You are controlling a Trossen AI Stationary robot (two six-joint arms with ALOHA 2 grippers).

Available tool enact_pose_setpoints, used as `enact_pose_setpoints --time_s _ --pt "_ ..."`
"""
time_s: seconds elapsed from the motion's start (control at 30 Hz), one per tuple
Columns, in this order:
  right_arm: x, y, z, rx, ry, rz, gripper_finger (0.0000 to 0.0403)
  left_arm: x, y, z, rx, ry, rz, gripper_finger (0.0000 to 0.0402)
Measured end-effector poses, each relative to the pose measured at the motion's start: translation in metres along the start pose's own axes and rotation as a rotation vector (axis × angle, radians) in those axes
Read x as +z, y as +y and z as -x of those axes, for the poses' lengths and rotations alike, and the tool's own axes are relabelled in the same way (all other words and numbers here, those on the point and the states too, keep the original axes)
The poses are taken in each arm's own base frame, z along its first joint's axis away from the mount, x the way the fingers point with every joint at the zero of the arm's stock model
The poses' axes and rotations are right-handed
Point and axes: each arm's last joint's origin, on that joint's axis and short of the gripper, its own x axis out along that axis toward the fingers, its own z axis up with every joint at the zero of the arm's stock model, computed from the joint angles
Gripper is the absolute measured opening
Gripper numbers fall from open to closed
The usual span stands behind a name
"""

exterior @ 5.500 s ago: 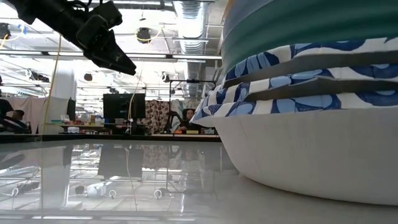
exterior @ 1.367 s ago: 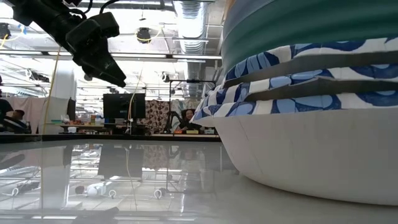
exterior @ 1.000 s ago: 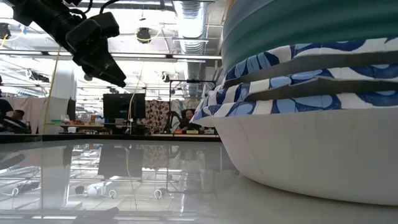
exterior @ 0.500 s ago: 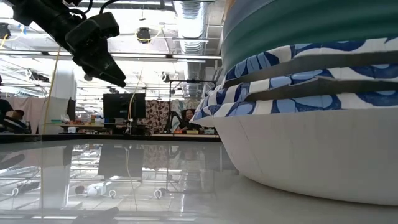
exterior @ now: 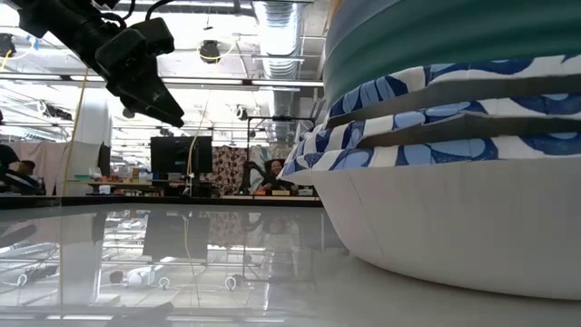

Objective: Nest bowls inside each other
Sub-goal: Stack the orange bowl into the brown bowl

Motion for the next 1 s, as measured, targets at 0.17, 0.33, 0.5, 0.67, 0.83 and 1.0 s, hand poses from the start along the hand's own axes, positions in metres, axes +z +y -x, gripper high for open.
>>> enact_pose_setpoints --time_s 0.17,0.33,0.5,0.67,0.83,1.0 --pt "0.01 0.008 0.0 0.038 0.053 -0.041 0.0034 0.0 0.0 0.0 0.001 0.0 0.0 0.0279" --pt "0.026 0.01 0.004 0.103 0.065 -0.139 0.0016 0.0 0.0 0.0 0.003 0.0 -0.006 0.0279" --pt "0.042 0.008 0.014 0.14 0.019 -0.31 0.0011 0.0 0.0 0.0 0.006 0.0 -0.028 0.0279" --pt "0.052 0.006 0.025 0.116 0.017 -0.538 0.0009 0.0 0.0 0.0 0.007 -0.004 -0.047 0.0279" --pt "0.055 0.007 0.03 0.125 0.006 -0.564 0.0008 0.001 0.0 0.0 0.006 -0.007 -0.055 0.0279" --pt "0.05 0.006 0.03 0.1 0.004 -0.624 0.0007 0.001 0.0 0.0 0.005 -0.007 -0.051 0.0279"
